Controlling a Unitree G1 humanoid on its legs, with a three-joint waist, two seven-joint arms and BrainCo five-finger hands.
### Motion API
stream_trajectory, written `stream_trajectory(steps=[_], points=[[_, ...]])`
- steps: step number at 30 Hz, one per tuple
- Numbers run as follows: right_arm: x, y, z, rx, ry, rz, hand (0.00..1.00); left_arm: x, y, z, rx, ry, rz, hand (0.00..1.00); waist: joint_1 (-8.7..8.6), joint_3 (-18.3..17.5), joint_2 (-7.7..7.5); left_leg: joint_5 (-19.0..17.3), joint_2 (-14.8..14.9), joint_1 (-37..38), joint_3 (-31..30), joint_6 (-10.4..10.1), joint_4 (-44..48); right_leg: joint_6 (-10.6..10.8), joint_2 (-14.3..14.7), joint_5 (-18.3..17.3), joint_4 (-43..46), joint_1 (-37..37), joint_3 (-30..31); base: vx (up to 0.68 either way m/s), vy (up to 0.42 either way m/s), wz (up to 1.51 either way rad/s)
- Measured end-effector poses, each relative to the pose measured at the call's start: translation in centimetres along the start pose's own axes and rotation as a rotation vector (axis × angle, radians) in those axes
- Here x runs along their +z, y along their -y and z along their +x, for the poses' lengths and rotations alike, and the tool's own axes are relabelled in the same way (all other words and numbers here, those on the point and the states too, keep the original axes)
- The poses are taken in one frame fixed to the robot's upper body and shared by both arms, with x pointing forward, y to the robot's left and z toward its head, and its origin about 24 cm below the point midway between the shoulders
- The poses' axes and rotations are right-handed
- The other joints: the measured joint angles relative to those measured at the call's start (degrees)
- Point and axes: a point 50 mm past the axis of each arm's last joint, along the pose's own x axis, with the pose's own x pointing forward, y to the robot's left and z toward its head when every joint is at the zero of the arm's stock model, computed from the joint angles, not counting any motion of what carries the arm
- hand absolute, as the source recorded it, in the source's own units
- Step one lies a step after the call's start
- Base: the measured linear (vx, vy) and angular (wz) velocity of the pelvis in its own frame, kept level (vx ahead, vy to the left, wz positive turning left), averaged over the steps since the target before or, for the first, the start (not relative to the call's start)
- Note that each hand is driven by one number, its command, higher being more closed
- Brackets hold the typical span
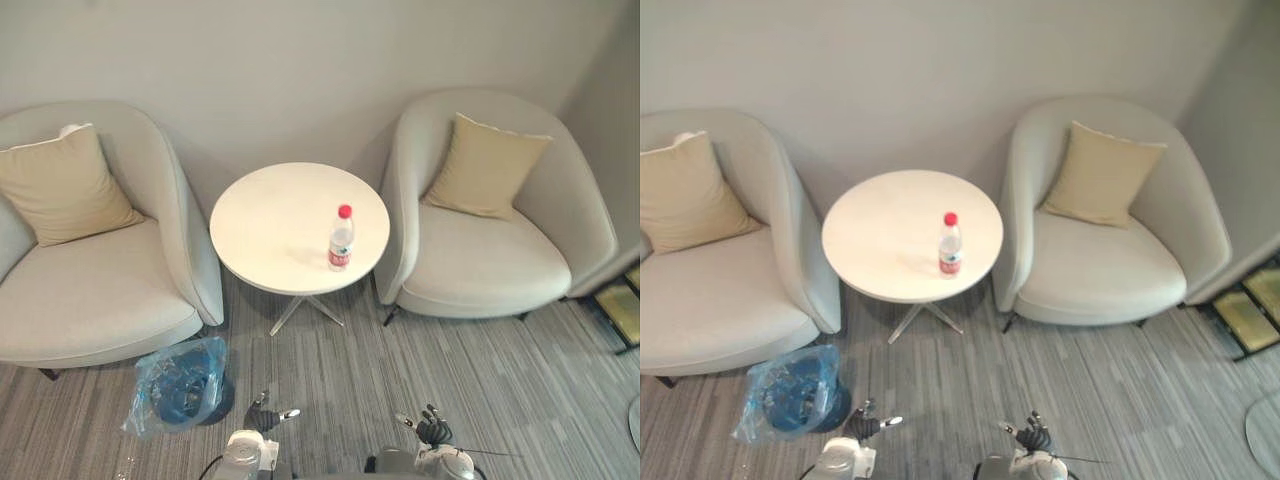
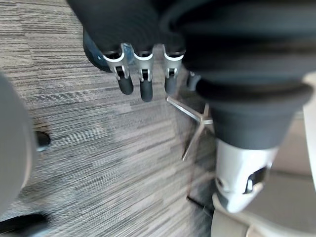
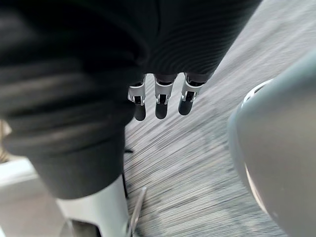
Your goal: Gather rubbish on tea table into small bin, then transfer packed bag to large trash can.
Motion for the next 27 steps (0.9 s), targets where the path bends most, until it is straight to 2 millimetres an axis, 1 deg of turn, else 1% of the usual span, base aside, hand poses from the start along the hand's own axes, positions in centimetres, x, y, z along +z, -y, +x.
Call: stream_trajectory(steps=[1, 2, 3, 4, 5, 7, 8, 9, 10, 11, 12, 13, 14, 15, 16, 17, 18, 19, 20, 21, 23, 24, 26, 27], points=[[0.1, -0.1, 0.0, 0.001, 0.002, -0.001, 0.0, -0.1, 0.0, 0.0, 0.001, -0.003, 0.001, 0.0, -0.44, 0.0, 0.02, -0.1, 0.9, 0.7, -1.2, -0.3, -0.4, 0.3, 1.6, 4.0, -8.4, -0.5, 2.7, 0.41, -0.186, 0.83], [-0.2, 0.0, 0.0, 0.0, -0.006, -0.003, 0.0, -0.3, -0.1, -0.1, 0.003, -0.007, 0.002, 0.0, -0.73, -0.3, -0.59, -1.3, 1.1, 1.4, -2.1, -2.9, -0.2, 0.2, 2.0, 10.5, -17.5, 0.3, 5.3, 0.42, -0.21, 0.8], [-0.4, 0.0, -0.1, 0.001, -0.013, -0.006, 0.0, -0.4, -0.3, -0.1, 0.006, -0.009, 0.004, 0.0, -0.72, -0.5, -1.25, -2.2, 0.8, 1.8, -3.0, -4.2, -0.2, 0.4, 1.6, 14.2, -20.4, 0.8, 6.5, 0.53, -0.315, 0.67], [-0.3, 0.4, -0.1, -0.005, -0.012, -0.015, 0.0, -0.7, 0.0, -0.2, 0.01, -0.027, -0.02, 0.0, -0.75, -0.8, 0.2, -3.9, 2.3, 3.2, -4.7, -6.0, -0.1, -0.7, 2.5, 18.2, -17.5, 0.9, 5.4, 0.43, -0.269, 0.57], [0.0, 0.9, 0.0, -0.019, -0.005, -0.021, 0.0, -0.7, 0.5, -0.2, 0.007, -0.03, -0.052, 0.0, -0.72, -1.2, 1.83, -3.9, 3.9, 2.7, -5.3, -6.1, 1.2, -1.8, 3.3, 15.9, -16.9, 1.5, 3.6, 0.43, -0.268, 0.55], [0.2, 1.2, 0.0, -0.026, 0.002, -0.02, 0.0, -0.8, 1.1, -0.3, 0.003, -0.036, -0.079, 0.0, -0.9, -0.8, 3.28, -3.9, 5.5, 2.7, -5.9, -6.1, 3.7, -2.8, 4.3, 14.4, -17.0, 3.6, 1.7, 0.32, -0.19, 0.48], [0.1, 1.3, 0.0, -0.033, 0.0, -0.019, 0.0, -0.7, 1.2, -0.3, 0.002, -0.035, -0.08, 0.0, -1.08, -0.7, 3.63, -3.9, 6.5, 1.5, -5.9, -6.2, 7.5, -3.4, 5.0, 13.5, -17.9, 5.8, 0.2, 0.36, -0.238, 0.71], [-0.2, 1.4, -0.1, -0.034, -0.006, -0.018, 0.0, -0.4, 1.2, -0.2, 0.002, -0.026, -0.082, 0.0, -1.04, -0.5, 3.47, -3.0, 7.9, -1.6, -5.4, -7.8, 16.4, -4.2, 5.8, 12.6, -19.8, 9.2, -1.3, 0.37, -0.252, 0.76], [-0.3, 1.2, -0.2, -0.031, -0.011, -0.012, 0.0, 0.2, 1.1, -0.1, 0.006, 0.0, -0.088, 0.0, -0.69, 0.0, 2.89, -1.1, 9.4, -5.2, -4.4, -10.5, 26.1, -5.0, 6.2, 11.9, -21.4, 12.5, -2.6, 0.34, -0.228, 0.54], [-0.4, 1.0, -0.2, -0.03, -0.012, -0.01, 0.0, 0.4, 1.1, -0.1, 0.007, 0.005, -0.089, 0.0, -0.43, 0.2, 2.7, -1.2, 10.1, -6.1, -3.6, -10.6, 28.5, -5.4, 6.3, 11.7, -21.7, 13.5, -2.8, 0.3, -0.171, 0.27], [-0.5, 0.7, -0.2, -0.027, -0.013, -0.002, 0.0, 0.4, 1.3, -0.1, 0.004, 0.01, -0.091, 0.0, -0.31, 0.4, 2.22, -2.4, 11.2, -8.3, -0.2, -10.0, 32.0, -5.7, 6.3, 11.5, -23.1, 16.1, -3.3, 0.18, -0.08, 0.11], [-0.5, 0.5, -0.2, -0.026, -0.012, 0.002, 0.0, 0.5, 1.4, -0.1, -0.001, 0.011, -0.091, 0.0, -0.36, 0.6, 1.77, -3.3, 11.5, -9.6, 1.9, -9.7, 31.9, -5.7, 6.1, 11.5, -24.0, 17.3, -3.4, 0.25, -0.053, 0.11], [-0.4, 0.5, -0.2, -0.027, -0.011, 0.005, 0.0, 0.7, 1.7, -0.1, -0.011, 0.018, -0.083, 0.0, -0.33, 0.7, 1.77, -4.7, 11.0, -11.7, 4.5, -8.8, 28.0, -5.6, 5.3, 11.5, -25.5, 18.9, -3.4, 0.18, 0.006, 0.04], [-0.5, 0.5, -0.2, -0.029, -0.012, 0.007, 0.0, 0.8, 1.7, -0.1, -0.011, 0.02, -0.081, 0.0, -0.31, 0.7, 1.74, -4.7, 10.3, -12.4, 4.6, -8.6, 25.3, -5.5, 4.8, 11.5, -25.5, 19.0, -3.3, 0.18, 0.064, 0.02], [-0.4, 0.5, -0.2, -0.034, -0.01, 0.008, 0.0, 0.9, 1.7, 0.0, -0.015, 0.024, -0.073, 0.0, -0.32, 0.8, 1.72, -3.9, 8.1, -13.2, 3.8, -8.1, 17.7, -4.6, 3.6, 11.1, -25.5, 19.4, -3.3, 0.09, 0.088, 0.01], [-0.4, 0.6, -0.2, -0.035, -0.009, 0.007, 0.0, 1.0, 1.8, 0.0, -0.016, 0.025, -0.068, 0.0, -0.31, 0.9, 1.79, -2.8, 7.5, -13.2, 3.5, -7.8, 14.8, -4.0, 3.2, 10.9, -25.4, 19.5, -3.2, 0.11, 0.144, 0.0], [-0.3, 1.1, -0.2, -0.047, -0.006, -0.001, 0.0, 0.9, 2.0, -0.1, -0.027, 0.026, -0.052, 0.0, -0.24, 0.8, 2.8, 5.2, 6.0, -12.9, 1.5, -8.0, 7.8, -2.2, 3.3, 10.2, -25.2, 20.2, -2.5, 0.12, 0.16, -0.05], [-0.4, 1.1, -0.2, -0.048, -0.012, -0.002, 0.0, 1.0, 1.8, 0.0, -0.026, 0.03, -0.039, 0.0, 0.46, 0.6, 2.62, 5.3, 4.9, -11.6, 1.7, -7.7, 6.8, -1.4, 2.7, 10.3, -25.7, 20.9, -1.3, 0.14, 0.198, -0.05], [-0.6, 0.7, -0.3, -0.036, -0.018, -0.001, 0.0, 0.8, 1.3, 0.0, -0.018, 0.027, -0.023, 0.0, 0.56, 0.1, 1.23, 5.9, 3.4, -10.4, 2.3, -6.8, 4.4, -0.3, 1.2, 9.9, -26.2, 20.8, -0.7, 0.11, 0.148, -0.02], [-0.7, 0.5, -0.3, -0.034, -0.02, 0.002, 0.0, 0.7, 1.1, 0.0, -0.013, 0.024, -0.018, 0.0, 0.52, 0.1, 0.89, 6.1, 2.9, -10.1, 2.3, -6.6, 3.8, -0.1, 0.7, 9.8, -26.3, 20.8, -0.7, 0.1, 0.137, 0.06], [-1.3, 0.2, -0.5, -0.028, -0.035, 0.003, 0.0, 0.2, 0.0, 0.1, 0.008, 0.008, 0.001, 0.0, 0.52, -0.7, -0.64, 7.3, 0.5, -8.3, 2.5, -5.5, 0.1, 0.8, -1.4, 9.2, -26.2, 20.9, -0.7, 0.11, 0.109, 0.09], [-1.3, 0.3, -0.5, -0.029, -0.038, 0.003, 0.0, 0.2, -0.1, 0.1, 0.01, 0.006, 0.003, 0.0, 0.52, -0.7, -0.78, 7.5, 0.1, -7.8, 2.5, -5.3, -0.5, 1.0, -1.7, 9.1, -26.2, 21.1, -0.7, 0.13, 0.085, 0.08], [-1.7, 0.5, -0.7, -0.034, -0.048, 0.001, 0.0, -0.3, -0.5, -0.1, 0.013, -0.006, 0.018, 0.0, 0.5, -0.9, -1.05, 8.6, -1.6, -4.3, 2.6, -4.7, -4.4, 1.6, -3.0, 8.5, -26.5, 22.9, -0.4, 0.12, 0.065, 0.06], [-1.7, 0.5, -0.7, -0.033, -0.048, -0.001, 0.0, -0.3, -0.5, -0.1, 0.011, -0.007, 0.026, 0.0, 0.49, -1.1, -1.08, 8.6, -1.9, -4.1, 2.6, -4.6, -4.8, 1.6, -3.1, 8.5, -26.5, 23.0, -0.4, 0.1, 0.052, 0.0]])
